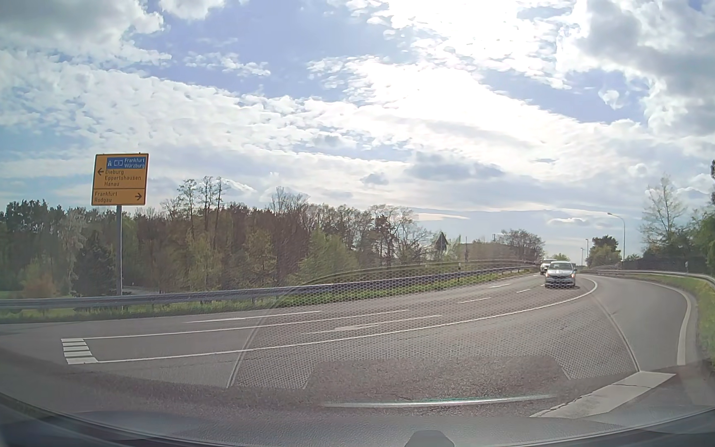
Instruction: Follow the waypoints while adhering to traffic rules and regulations
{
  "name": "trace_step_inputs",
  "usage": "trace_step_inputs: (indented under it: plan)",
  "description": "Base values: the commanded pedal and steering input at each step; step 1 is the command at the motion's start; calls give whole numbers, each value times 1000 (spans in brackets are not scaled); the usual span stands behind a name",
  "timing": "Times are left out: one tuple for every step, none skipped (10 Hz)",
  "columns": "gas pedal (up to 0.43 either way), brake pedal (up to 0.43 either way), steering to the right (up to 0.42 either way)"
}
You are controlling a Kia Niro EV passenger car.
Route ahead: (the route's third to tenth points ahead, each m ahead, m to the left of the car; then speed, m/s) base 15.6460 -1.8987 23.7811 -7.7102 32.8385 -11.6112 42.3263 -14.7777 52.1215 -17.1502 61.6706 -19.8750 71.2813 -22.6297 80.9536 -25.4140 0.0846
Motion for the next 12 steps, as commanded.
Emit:
trace_step_inputs:
  plan:
    - [248,0,151]
    - [287,0,158]
    - [311,0,166]
    - [339,0,181]
    - [358,0,198]
    - [370,0,214]
    - [378,0,236]
    - [390,0,257]
    - [398,0,279]
    - [398,0,291]
    - [409,0,300]
    - [429,0,303]
